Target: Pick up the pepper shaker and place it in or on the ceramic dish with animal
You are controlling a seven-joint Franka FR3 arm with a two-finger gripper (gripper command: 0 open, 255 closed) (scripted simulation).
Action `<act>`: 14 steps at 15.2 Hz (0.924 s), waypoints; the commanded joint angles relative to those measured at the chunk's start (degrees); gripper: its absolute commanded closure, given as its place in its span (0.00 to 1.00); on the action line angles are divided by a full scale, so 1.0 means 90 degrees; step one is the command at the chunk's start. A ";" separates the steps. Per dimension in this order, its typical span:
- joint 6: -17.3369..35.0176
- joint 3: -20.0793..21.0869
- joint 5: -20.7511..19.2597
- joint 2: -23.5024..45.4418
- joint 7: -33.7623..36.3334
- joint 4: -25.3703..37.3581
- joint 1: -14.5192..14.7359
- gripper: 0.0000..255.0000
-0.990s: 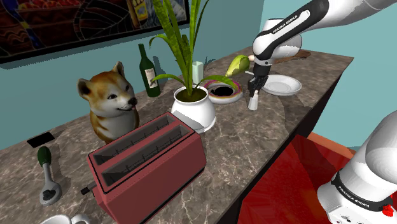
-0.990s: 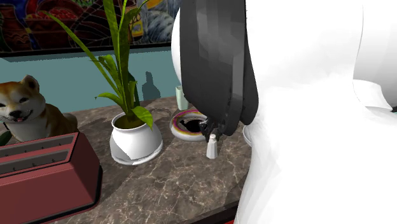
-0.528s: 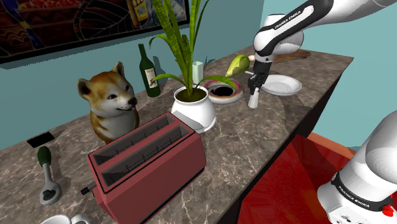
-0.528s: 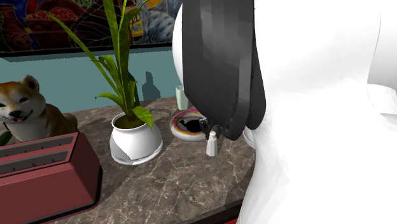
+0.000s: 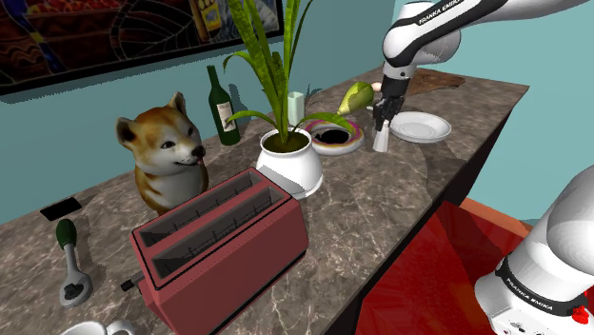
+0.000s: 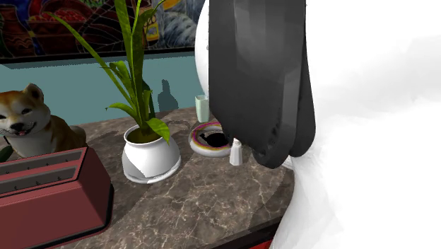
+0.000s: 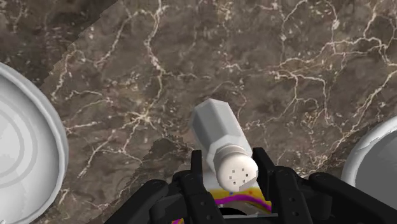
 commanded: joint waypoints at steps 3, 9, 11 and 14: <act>-0.0362 0.0018 -0.0066 -0.0161 0.0081 0.0208 -0.0002 1.00; -0.0872 0.0036 -0.0129 -0.0320 0.0164 0.0568 -0.0005 1.00; -0.1042 0.0042 -0.0145 -0.0361 0.0187 0.0699 -0.0006 1.00; -0.1167 0.0064 -0.0025 0.0101 0.0218 0.1276 0.0053 1.00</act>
